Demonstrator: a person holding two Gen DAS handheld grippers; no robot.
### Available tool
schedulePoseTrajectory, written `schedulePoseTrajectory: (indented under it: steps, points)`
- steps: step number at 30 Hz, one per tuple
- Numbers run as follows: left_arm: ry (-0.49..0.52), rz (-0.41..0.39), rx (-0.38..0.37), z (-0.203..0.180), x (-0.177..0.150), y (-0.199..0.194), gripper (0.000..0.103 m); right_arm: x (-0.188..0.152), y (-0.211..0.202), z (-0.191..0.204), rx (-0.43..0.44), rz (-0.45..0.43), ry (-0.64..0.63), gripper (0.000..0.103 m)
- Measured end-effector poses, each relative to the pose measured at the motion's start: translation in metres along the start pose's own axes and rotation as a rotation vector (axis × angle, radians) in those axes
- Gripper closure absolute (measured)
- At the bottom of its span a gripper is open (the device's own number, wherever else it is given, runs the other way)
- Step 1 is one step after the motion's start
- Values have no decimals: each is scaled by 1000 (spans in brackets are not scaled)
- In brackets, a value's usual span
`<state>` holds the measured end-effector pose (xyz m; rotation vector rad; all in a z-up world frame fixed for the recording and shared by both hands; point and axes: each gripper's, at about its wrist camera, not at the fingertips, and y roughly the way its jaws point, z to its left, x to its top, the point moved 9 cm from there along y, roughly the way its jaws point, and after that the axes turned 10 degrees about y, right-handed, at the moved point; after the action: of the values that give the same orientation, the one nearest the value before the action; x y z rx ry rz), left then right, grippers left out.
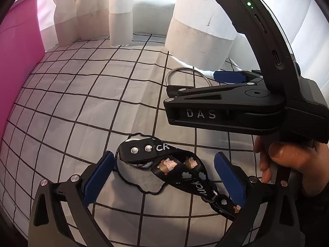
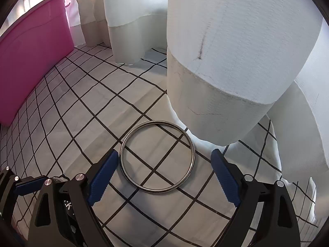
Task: Organize jewelry
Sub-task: 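Grasp the black lanyard with the left gripper while the right grasps the silver ring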
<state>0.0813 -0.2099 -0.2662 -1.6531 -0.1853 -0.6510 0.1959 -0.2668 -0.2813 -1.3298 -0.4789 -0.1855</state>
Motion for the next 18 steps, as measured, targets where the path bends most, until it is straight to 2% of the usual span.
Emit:
schedulePoseTrajectory:
  steps: [5,8,10,12,13,16,18]
  points:
    - [106,15,109,-11,-7,4,7,-3,-4,-1,5,-14,4,18]
    - [91,10,98,-9,-11,0,10,-6,-7,-1,4,-19,8,18]
    - [81,11,106,-6,-10,-3,15,-8,-9,-1,3,-22,12,19]
    - [70,12,114,-3,-11,-6,23,-9,-12,2,2,-29,10,26]
    - [65,13,118,-2,-11,-7,25,-9,-13,3,0,-34,11,32]
    - [59,18,128,2,-11,-10,37,-11,-14,2,-6,-37,23,32]
    - [66,17,133,2,-11,-11,49,-11,-14,2,-10,-37,28,33]
